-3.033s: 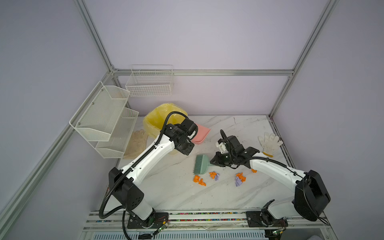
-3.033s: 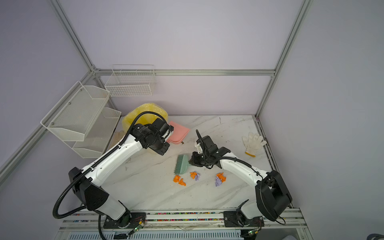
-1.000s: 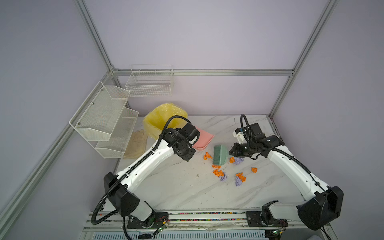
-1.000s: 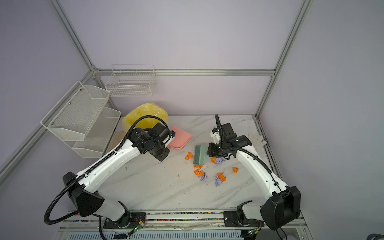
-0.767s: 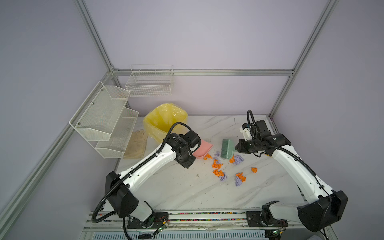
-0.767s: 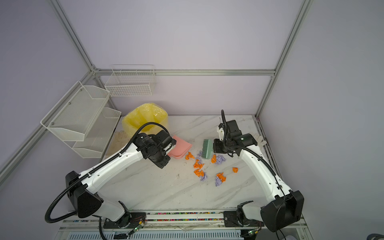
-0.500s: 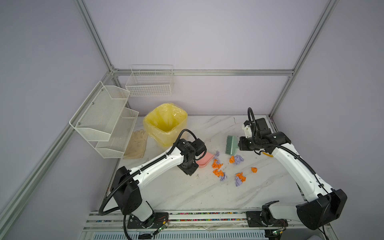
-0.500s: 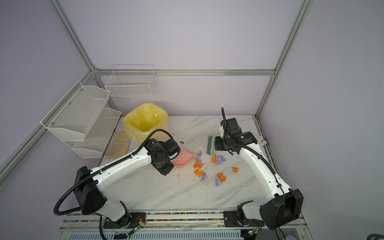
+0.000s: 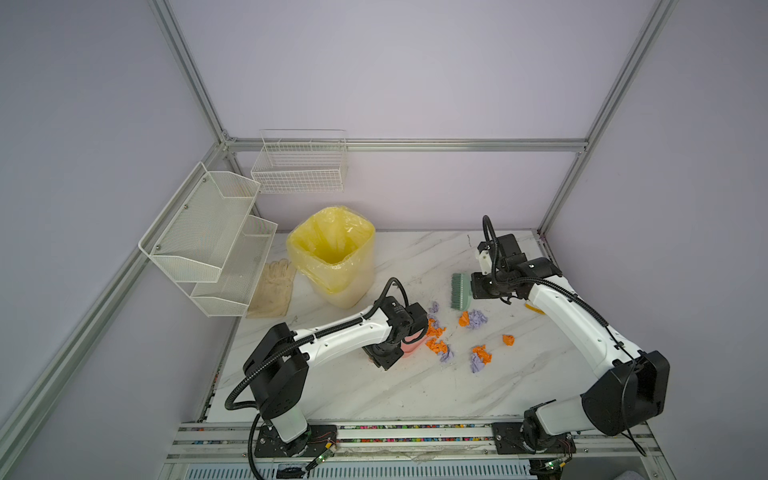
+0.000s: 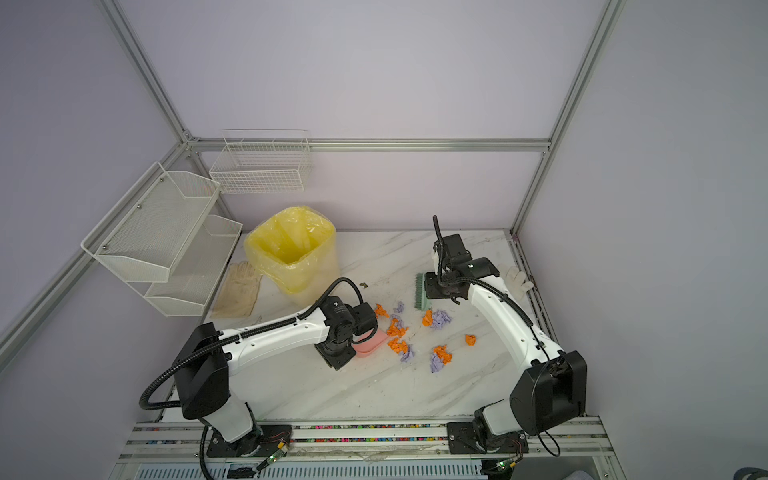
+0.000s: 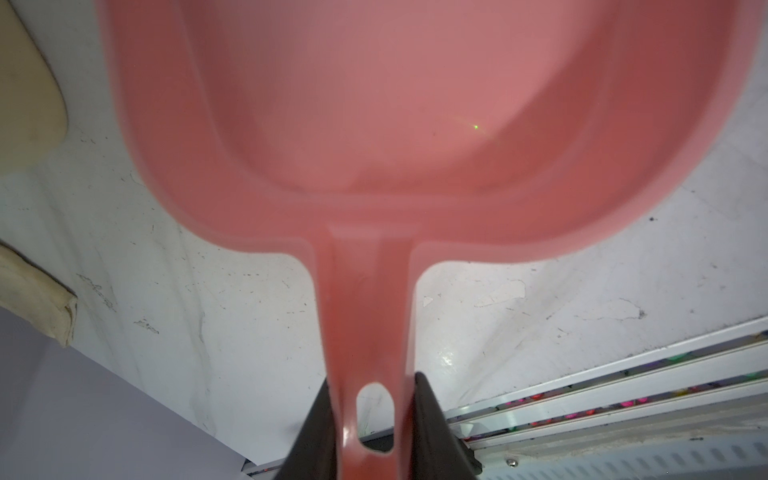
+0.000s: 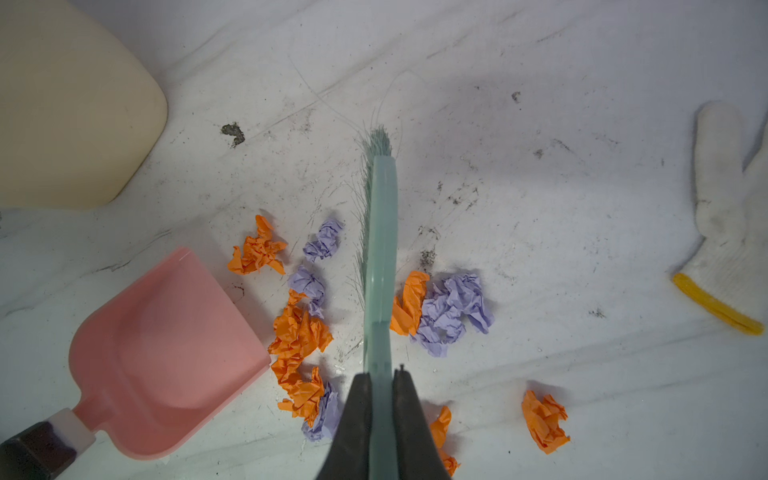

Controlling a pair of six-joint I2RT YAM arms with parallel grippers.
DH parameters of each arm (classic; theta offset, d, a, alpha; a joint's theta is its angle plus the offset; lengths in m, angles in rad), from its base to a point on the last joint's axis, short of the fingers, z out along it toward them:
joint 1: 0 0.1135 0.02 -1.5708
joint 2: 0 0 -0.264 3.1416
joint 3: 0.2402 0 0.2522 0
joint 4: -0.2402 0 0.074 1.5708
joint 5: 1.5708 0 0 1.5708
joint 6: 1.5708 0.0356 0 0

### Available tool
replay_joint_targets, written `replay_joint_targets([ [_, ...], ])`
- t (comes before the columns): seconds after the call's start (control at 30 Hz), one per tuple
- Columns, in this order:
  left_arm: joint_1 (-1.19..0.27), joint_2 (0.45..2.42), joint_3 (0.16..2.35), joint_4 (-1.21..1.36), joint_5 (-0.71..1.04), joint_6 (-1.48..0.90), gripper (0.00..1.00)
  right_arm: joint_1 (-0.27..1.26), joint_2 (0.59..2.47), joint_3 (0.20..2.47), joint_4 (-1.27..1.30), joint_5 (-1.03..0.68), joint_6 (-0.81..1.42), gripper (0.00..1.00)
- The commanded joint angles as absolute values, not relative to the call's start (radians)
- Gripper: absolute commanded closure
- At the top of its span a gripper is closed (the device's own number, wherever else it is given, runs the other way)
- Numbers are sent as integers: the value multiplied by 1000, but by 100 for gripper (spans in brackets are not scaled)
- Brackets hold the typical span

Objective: Sweep away the paper scraps from the table
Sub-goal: 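Slide the dustpan with the left gripper toward the scraps while the right lifts the brush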

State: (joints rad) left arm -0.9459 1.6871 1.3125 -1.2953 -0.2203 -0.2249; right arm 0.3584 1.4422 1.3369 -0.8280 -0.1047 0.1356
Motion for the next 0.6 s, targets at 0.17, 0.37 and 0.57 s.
replay_joint_targets([
  [0.17, -993, 1723, 1298, -1289, -197, -182, 100, 419, 1451, 1310, -768, -93, 102, 100],
  [0.37, -1000, 1744, 1320, -1310, -232, -167, 100, 444, 1483, 1338, -793, -21, 102, 100],
  [0.57, -999, 1751, 1327, -1315, -262, -164, 100, 444, 1490, 1333, -772, 56, 103, 100],
])
